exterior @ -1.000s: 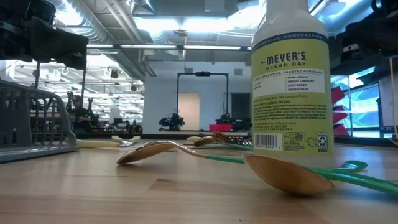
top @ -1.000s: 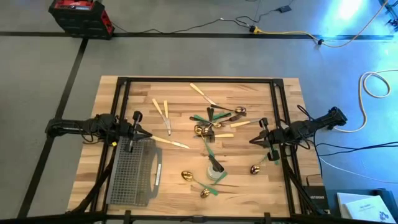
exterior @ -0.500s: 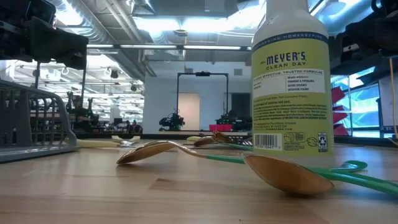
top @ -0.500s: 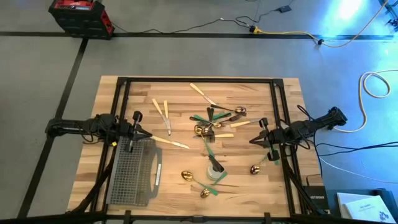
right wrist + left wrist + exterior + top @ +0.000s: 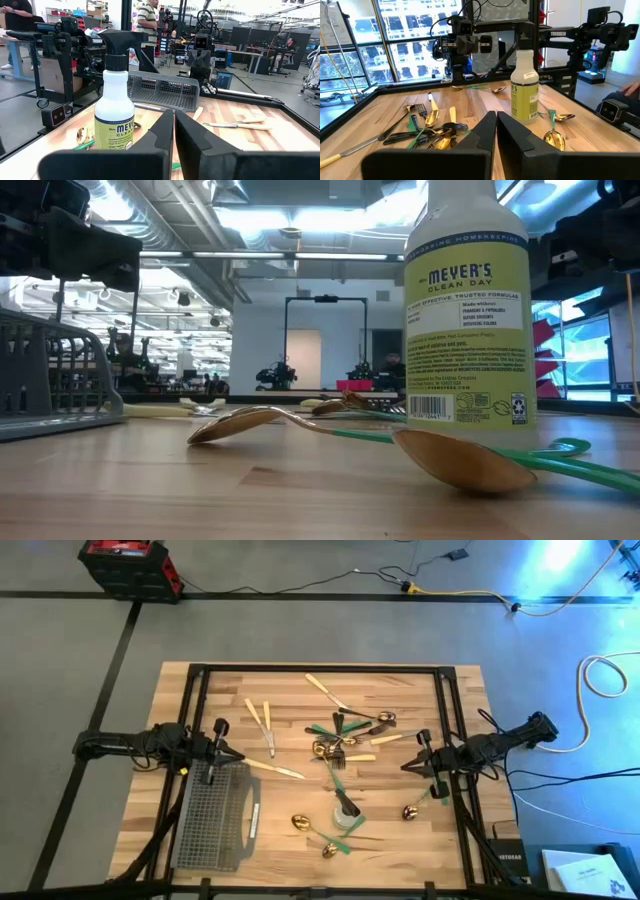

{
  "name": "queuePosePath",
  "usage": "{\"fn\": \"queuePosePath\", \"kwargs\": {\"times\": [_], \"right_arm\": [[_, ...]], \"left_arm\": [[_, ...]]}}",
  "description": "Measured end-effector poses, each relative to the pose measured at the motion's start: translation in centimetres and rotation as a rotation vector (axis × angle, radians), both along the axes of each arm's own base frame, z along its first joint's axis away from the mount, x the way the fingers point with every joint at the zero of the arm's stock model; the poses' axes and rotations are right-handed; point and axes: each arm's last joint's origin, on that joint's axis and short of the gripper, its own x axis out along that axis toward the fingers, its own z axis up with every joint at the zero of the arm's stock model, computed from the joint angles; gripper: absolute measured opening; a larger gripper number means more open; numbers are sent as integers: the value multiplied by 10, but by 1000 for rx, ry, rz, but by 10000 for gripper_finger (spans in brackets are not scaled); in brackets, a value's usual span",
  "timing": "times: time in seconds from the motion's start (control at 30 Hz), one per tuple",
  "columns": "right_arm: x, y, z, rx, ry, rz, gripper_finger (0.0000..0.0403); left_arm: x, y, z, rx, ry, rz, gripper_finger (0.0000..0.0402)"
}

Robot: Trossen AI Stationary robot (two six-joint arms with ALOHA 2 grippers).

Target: Sort silverware

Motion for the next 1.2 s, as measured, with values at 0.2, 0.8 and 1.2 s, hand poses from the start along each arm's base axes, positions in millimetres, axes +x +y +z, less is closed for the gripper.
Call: {"fn": "queuePosePath", "kwargs": {"times": [0.2, 0.8, 1.2], "right_arm": [[0, 0, 0, 0, 0, 0, 0], [0, 0, 0, 0, 0, 0, 0], [0, 0, 0, 0, 0, 0, 0]], "left_arm": [[0, 0, 0, 0, 0, 0, 0], [0, 0, 0, 0, 0, 0, 0], [0, 3, 0, 346, -33, 87, 0]]}}
